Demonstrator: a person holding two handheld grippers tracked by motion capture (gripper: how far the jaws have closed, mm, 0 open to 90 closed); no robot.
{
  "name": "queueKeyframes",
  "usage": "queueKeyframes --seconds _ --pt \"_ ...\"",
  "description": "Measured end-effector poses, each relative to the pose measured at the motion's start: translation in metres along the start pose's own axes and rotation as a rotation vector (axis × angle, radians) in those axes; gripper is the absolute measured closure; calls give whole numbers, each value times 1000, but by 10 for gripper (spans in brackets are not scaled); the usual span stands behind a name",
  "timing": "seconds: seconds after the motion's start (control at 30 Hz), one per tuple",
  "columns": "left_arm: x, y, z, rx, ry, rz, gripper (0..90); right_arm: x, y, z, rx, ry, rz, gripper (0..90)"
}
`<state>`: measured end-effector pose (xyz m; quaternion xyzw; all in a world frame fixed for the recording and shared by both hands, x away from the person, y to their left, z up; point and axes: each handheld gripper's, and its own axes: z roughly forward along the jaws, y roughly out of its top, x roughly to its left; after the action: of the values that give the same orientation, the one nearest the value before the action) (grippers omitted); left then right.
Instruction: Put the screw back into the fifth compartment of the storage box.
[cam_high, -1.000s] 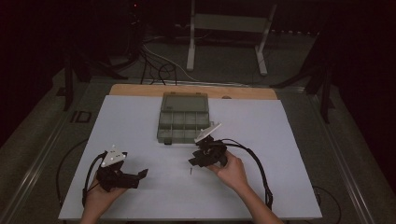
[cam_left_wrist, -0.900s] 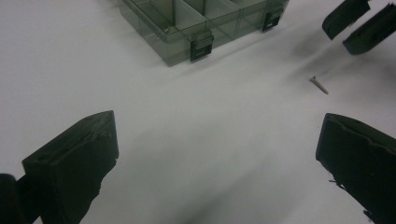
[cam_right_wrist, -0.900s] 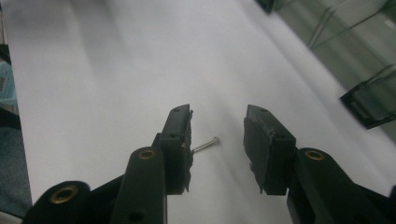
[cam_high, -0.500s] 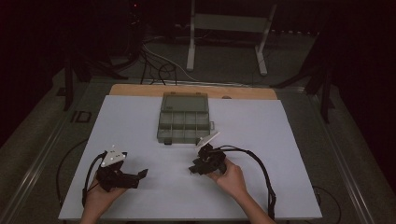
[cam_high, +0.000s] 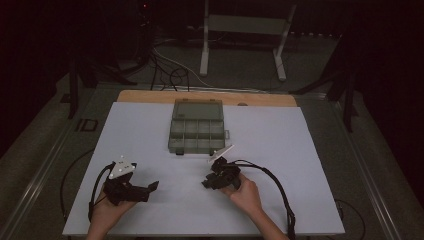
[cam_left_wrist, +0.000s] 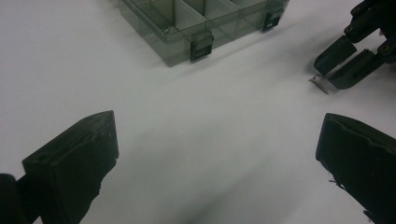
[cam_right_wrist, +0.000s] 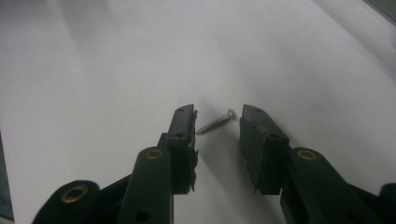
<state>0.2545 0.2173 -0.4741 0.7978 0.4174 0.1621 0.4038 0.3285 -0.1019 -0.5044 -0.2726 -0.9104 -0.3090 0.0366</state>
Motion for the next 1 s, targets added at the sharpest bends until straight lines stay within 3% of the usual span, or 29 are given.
queueKeyframes --seconds 0.13,0.6,0.87,1.0 --pt "0 0 -1 -1 4 1 1 0 3 4 9 -3 19 659" --pt "0 0 0 5 11 4 1 5 11 11 25 -15 9 708" --pt "1 0 -1 3 10 4 1 9 14 14 34 -58 -45 765" --pt "0 0 0 1 10 2 1 9 14 14 38 -58 -39 785"
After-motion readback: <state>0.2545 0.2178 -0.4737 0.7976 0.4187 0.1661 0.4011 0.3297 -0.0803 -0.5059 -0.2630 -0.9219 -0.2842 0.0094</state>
